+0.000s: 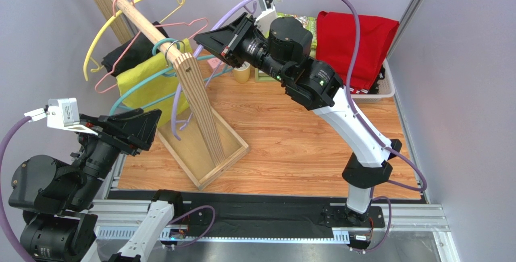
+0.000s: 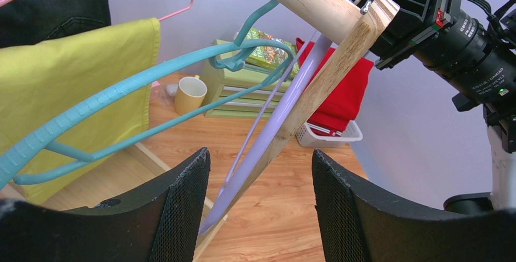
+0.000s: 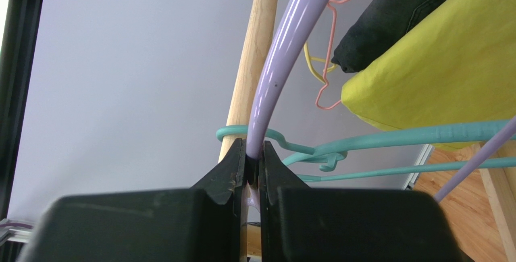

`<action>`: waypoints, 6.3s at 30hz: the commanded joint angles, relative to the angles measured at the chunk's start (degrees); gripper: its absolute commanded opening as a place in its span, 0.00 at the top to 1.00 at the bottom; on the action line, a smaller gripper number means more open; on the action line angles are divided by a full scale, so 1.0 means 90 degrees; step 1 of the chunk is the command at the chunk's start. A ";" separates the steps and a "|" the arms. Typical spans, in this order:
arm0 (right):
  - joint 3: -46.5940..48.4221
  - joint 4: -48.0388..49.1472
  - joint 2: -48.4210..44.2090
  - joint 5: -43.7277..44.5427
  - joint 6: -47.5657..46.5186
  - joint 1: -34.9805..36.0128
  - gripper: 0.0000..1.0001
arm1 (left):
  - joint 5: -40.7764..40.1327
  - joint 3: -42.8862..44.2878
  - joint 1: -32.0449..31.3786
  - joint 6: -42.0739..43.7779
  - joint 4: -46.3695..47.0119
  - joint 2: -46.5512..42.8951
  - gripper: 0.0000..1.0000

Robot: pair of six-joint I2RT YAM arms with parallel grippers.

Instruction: Remove the trousers from the hanger

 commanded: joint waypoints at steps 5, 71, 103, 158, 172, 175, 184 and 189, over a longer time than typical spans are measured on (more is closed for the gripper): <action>-0.0436 0.0416 -0.0385 0.0465 0.0054 0.0184 1.00 | 0.0305 0.0236 -0.0032 0.0147 0.0111 -0.0079 0.32; -0.8787 -0.2093 -0.7214 0.2791 -0.0850 -0.1079 0.23 | 0.2474 -0.1775 -0.5911 0.0049 0.3090 0.2314 0.34; -0.1569 0.1225 0.2153 -0.0140 -0.3178 -0.6571 0.78 | 0.2025 -0.1512 -0.5911 0.1250 0.0531 0.2206 0.34; -0.8087 -0.1209 -0.4670 -0.1185 -0.3130 -0.3492 0.46 | 0.1390 -0.3473 -0.5911 0.0235 0.2562 0.0450 0.31; -1.3042 0.2885 -0.8325 -0.3109 -0.1870 -0.2922 0.29 | 0.2054 -0.6664 -0.5911 -0.0254 0.3978 -0.2000 0.31; -1.3715 0.3529 -0.8676 -0.3139 -0.1879 -0.2922 0.26 | 0.1966 -0.7571 -0.5920 -0.0224 0.4280 -0.2654 0.31; -1.5914 0.6166 -0.9838 -0.2661 -0.0777 -0.2912 0.14 | 0.1449 -1.0063 -0.5920 -0.0820 0.6360 -0.4490 0.30; -1.6502 0.5478 -1.0842 -0.2222 -0.1009 -0.2892 0.09 | 0.1449 -1.1002 -0.5920 -0.0985 0.7540 -0.4571 0.30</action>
